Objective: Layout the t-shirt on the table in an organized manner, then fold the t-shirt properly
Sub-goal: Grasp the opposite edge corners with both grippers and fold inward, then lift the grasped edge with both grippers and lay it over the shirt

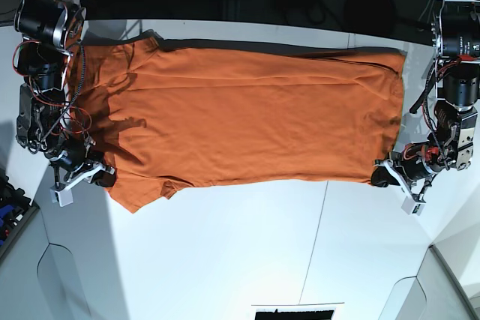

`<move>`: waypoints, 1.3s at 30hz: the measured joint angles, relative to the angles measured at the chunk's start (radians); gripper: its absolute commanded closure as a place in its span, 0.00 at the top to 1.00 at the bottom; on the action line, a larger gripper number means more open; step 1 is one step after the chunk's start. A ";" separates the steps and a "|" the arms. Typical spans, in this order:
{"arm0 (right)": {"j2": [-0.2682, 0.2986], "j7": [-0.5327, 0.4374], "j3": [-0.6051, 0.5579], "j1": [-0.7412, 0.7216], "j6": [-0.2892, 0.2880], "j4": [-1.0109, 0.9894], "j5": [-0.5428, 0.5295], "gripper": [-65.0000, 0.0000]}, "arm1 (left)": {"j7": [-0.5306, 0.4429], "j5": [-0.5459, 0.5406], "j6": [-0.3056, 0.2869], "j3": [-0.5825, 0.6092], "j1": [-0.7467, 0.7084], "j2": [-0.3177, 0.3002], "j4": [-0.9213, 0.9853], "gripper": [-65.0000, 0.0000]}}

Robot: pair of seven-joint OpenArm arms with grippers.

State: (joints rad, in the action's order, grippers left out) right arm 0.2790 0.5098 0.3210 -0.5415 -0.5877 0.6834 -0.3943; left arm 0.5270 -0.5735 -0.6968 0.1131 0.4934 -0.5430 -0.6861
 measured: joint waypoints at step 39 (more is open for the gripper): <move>0.165 0.401 -0.007 0.566 0.003 0.842 -0.381 0.00 | 0.520 -0.475 0.003 0.010 -0.351 -0.297 -0.603 0.00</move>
State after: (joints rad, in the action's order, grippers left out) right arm 0.4438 0.9112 0.3138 0.0250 -0.5842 1.5253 -0.7753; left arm 1.0473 -1.0485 -0.6933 0.1234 0.1429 -0.8398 -1.2888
